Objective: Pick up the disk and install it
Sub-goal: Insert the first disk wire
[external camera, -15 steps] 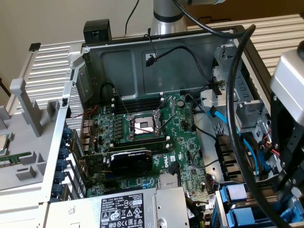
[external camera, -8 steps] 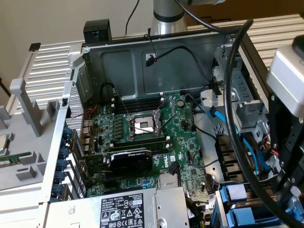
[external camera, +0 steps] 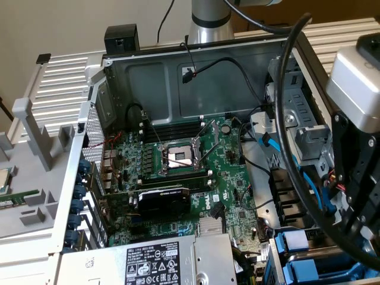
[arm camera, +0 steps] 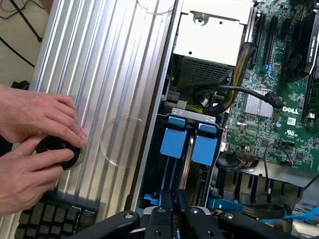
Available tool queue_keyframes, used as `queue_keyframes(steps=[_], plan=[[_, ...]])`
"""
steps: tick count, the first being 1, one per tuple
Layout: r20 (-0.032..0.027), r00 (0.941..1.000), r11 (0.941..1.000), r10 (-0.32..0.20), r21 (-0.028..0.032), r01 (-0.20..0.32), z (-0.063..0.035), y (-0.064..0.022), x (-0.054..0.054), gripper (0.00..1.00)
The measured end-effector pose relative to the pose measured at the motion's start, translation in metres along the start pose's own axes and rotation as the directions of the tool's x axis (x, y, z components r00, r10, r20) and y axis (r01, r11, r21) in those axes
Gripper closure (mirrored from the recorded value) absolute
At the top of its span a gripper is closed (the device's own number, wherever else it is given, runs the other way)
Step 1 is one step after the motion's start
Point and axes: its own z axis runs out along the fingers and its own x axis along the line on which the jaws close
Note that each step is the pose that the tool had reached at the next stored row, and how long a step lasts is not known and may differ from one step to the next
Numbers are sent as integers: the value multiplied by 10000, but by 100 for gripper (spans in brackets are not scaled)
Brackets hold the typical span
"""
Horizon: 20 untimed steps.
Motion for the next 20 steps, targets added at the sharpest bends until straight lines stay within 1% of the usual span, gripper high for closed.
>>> queue_keyframes(steps=[2, 5, 8, 10, 11, 14, 17, 20], plan=[[-101, 9999, 10000, 8, -19, -8, 0, -2, -10, 84], [-219, 9998, 10000, 18, -43, -19, -1, -4, -26, 84], [-287, 9996, 10000, 24, -49, -26, -2, -6, -46, 84], [-322, 9995, 10000, 28, -50, -30, -3, -7, -61, 84], [-335, 9994, 10000, 30, -51, -32, -3, -6, -67, 84], [-341, 9994, 10000, 41, -52, -43, -4, -3, -84, 84], [-334, 9994, 9999, 119, -55, -121, -3, -1, -90, 84], [-315, 9990, 9994, 333, -65, -335, -4, 0, -91, 84]])
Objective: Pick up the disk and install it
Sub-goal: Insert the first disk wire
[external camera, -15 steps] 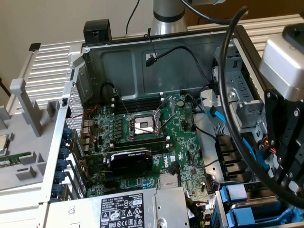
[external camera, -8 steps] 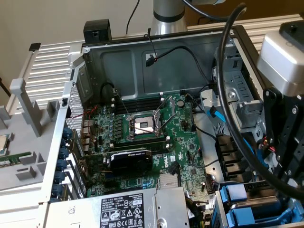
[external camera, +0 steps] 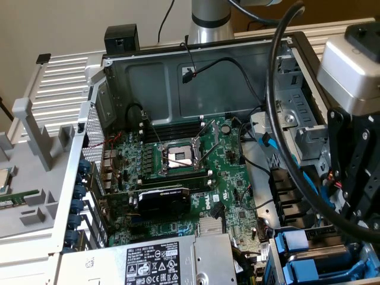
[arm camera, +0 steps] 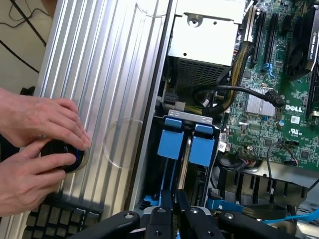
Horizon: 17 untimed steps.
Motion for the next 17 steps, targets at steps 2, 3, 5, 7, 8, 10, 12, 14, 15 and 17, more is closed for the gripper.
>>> queue_keyframes(steps=[2, 3, 5, 7, 8, 10, 12, 14, 15, 17], plan=[[15, 9998, 9998, 179, -15, -179, -1, 0, 0, 84], [26, 9996, 9996, 285, -23, -285, -1, 0, 0, 84], [49, 9987, 9987, 517, -42, -517, 0, 0, 0, 84], [70, 9973, 9973, 735, -60, -734, 0, -1, 0, 84], [79, 9966, 9966, 826, -67, -826, 0, -1, 0, 84], [91, 9954, 9954, 954, -73, -953, 1, -1, -2, 84], [94, 9949, 9949, 1004, -74, -1003, -1, -3, -11, 84], [65, 9949, 9949, 1009, -77, -1008, -3, -6, -24, 84], [61, 9949, 9949, 1011, -77, -1010, -2, -5, -25, 84], [59, 9949, 9948, 1011, -77, -1011, -3, -5, -25, 84]])
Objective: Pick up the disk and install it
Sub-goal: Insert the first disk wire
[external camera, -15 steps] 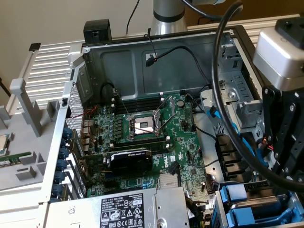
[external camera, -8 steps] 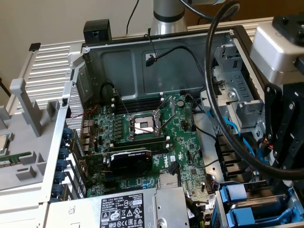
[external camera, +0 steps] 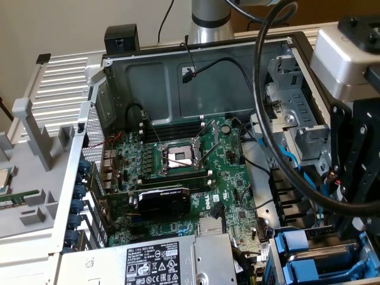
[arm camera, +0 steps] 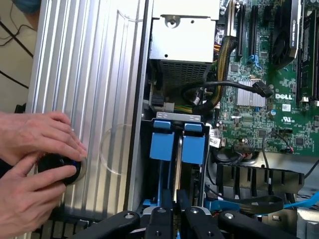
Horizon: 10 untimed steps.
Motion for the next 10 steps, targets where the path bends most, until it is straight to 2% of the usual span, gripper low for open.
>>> queue_keyframes(steps=[1, 3, 7, 10], plan=[[-5, 10000, 10000, 1, -1, -1, -1, -1, -4, 84], [-81, 10000, 10000, 8, -8, -8, -3, -2, -20, 84], [-191, 9998, 10000, 26, -17, -26, -4, -4, -51, 84], [-230, 9997, 10000, 34, -20, -35, -8, -6, -87, 84]])
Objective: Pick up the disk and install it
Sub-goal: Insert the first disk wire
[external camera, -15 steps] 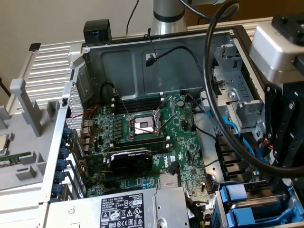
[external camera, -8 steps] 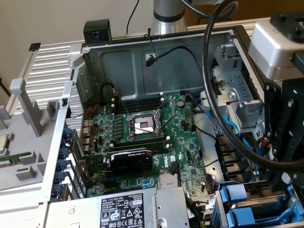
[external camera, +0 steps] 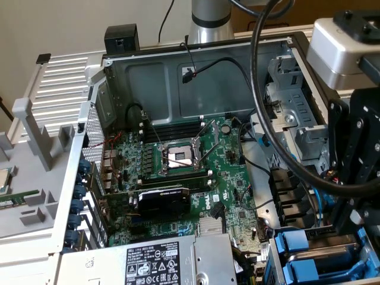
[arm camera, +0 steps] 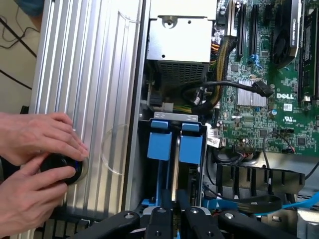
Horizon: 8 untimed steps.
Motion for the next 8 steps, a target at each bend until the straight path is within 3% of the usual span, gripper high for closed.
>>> queue_keyframes(steps=[8], plan=[[5, 10000, 10000, 71, -7, -71, -10, -6, -86, 84]])
